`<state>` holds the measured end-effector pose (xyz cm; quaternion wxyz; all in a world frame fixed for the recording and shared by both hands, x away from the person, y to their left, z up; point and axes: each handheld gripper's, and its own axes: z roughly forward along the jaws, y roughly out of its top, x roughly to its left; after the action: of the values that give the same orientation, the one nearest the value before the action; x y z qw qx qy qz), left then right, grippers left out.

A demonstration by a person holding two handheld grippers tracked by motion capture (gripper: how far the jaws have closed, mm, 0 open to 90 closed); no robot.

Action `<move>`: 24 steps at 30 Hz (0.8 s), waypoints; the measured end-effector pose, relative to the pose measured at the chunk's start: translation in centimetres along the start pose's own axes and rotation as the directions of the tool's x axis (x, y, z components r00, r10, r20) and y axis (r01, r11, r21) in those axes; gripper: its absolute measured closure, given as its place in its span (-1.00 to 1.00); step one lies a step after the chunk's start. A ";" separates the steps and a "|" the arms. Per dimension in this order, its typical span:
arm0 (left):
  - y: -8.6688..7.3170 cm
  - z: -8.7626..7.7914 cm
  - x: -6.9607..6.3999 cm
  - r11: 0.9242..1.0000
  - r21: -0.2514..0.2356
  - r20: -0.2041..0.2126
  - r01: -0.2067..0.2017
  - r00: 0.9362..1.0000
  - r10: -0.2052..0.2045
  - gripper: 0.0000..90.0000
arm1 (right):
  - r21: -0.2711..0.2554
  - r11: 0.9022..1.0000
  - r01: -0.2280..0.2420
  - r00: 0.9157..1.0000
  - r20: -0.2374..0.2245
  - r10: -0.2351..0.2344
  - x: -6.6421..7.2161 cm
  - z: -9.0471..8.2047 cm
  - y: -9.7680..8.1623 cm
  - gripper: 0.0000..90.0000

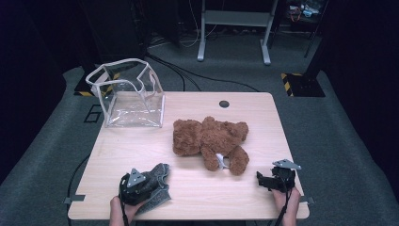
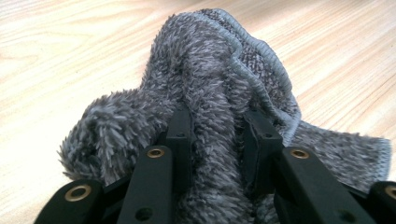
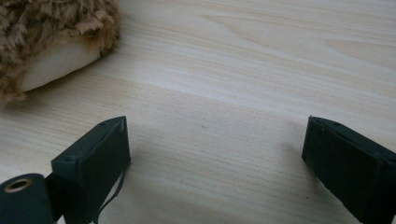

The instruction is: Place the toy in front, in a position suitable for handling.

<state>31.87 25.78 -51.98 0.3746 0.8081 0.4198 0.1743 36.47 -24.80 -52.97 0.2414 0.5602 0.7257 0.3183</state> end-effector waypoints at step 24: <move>4.7 1.7 -4.7 0.985 -0.072 0.199 -0.156 0.966 0.168 0.55 | 0.000 1.000 0.001 1.000 0.005 -0.001 0.0 0.0 0.0 -0.84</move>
<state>32.74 19.45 -49.42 0.4226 0.8425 0.3067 0.1322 36.44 -24.78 -52.97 0.2435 0.5608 0.7253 0.3167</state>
